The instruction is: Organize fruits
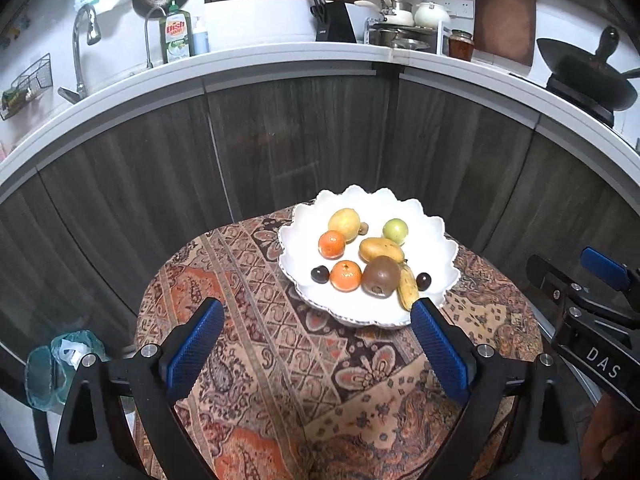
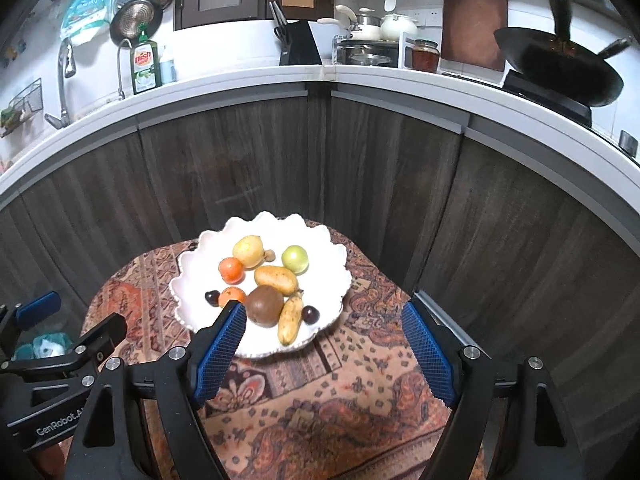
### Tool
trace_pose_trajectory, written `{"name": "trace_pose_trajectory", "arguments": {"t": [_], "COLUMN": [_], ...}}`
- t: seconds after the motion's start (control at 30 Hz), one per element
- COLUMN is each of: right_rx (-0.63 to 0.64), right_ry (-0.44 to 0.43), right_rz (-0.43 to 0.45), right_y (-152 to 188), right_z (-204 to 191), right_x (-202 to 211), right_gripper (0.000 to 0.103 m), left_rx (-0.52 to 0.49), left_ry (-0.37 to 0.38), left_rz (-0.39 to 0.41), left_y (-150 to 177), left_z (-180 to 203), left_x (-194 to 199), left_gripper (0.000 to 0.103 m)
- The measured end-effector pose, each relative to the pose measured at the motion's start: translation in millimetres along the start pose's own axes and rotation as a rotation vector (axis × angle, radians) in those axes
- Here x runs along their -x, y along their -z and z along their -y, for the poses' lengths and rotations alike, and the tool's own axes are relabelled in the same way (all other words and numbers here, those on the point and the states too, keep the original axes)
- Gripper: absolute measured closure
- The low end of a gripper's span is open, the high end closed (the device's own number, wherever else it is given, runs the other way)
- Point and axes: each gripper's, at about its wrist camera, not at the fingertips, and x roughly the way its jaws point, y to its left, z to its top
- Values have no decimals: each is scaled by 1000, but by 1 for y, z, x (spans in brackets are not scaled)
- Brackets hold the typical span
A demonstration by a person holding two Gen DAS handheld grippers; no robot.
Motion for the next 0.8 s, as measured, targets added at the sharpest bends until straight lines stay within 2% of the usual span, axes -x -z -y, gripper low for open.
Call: {"name": "trace_pose_trajectory", "arguments": {"t": [0.43, 0.8], "right_rx": [1, 0], "right_ry": [-6, -4], "right_rz": [-6, -3], "right_y": [31, 54], "right_z": [7, 6], "right_x": [44, 67], "right_gripper": [22, 22], "left_rx": [-6, 9], "left_ry": [-1, 3], "left_rz": [27, 5], "left_y": [33, 60], "left_z": [2, 2], "left_x": [48, 67], "left_gripper": [7, 7]}}
